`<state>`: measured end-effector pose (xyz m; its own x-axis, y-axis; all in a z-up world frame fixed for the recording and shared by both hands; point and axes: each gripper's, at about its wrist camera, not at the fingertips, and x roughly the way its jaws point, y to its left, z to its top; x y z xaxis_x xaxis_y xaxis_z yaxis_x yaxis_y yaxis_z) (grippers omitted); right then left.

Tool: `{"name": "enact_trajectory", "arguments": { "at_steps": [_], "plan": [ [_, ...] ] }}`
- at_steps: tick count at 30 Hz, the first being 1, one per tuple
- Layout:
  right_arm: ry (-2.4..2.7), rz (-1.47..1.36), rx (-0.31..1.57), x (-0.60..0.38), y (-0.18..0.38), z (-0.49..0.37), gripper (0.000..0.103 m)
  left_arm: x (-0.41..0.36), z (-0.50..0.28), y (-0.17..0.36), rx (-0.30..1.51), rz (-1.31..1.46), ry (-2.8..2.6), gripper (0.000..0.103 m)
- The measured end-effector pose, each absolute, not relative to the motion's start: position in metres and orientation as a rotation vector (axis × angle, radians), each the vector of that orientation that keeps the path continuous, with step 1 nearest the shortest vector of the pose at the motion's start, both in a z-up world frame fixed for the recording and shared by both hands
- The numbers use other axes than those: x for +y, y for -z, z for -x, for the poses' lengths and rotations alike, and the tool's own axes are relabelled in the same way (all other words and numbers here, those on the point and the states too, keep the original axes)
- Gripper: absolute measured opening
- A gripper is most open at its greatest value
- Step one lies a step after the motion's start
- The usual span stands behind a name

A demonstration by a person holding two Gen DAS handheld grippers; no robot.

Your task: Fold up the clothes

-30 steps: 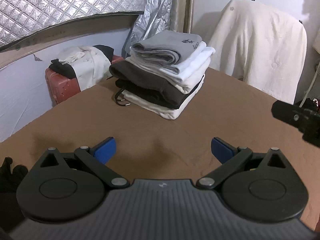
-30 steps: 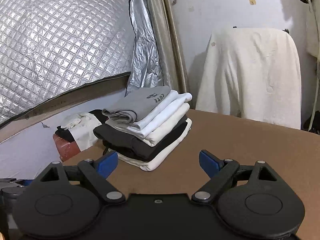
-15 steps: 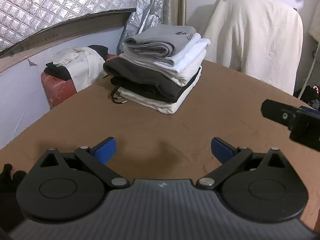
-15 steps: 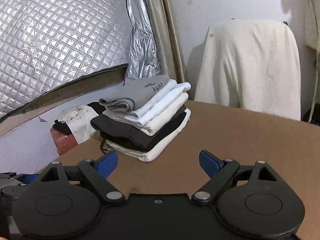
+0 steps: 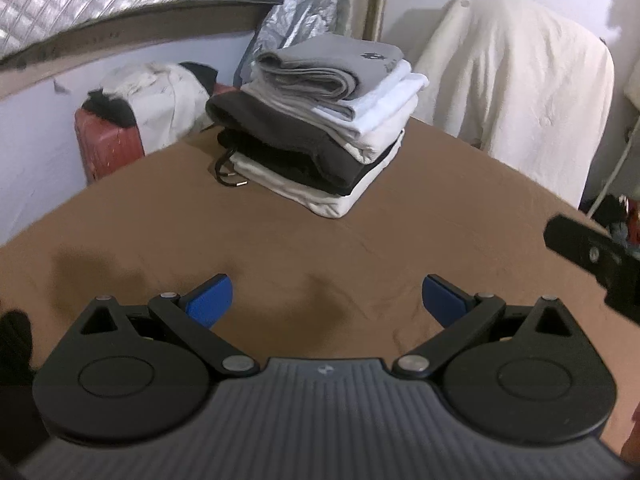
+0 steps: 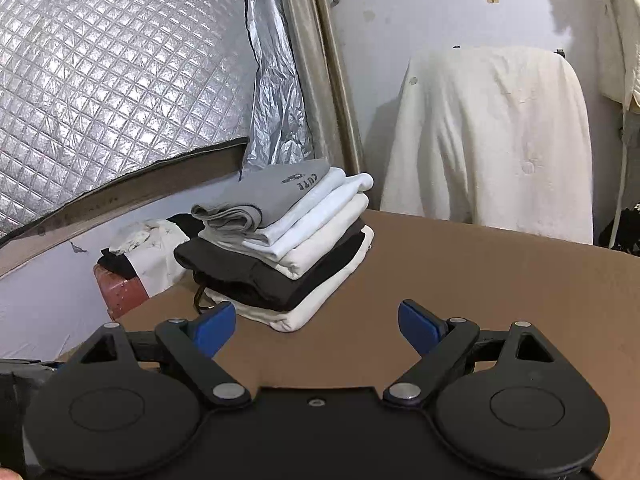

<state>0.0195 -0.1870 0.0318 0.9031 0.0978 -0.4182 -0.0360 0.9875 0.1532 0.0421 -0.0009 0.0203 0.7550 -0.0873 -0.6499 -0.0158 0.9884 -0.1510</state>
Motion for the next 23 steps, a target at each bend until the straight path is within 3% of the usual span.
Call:
{"name": "enact_trajectory", "arguments": {
  "at_steps": [23],
  "plan": [
    [-0.065,-0.173,0.442,-0.189,-0.025,-0.021,0.091,-0.014,-0.034,-0.029,0.69,0.128,0.032,0.103]
  ]
}}
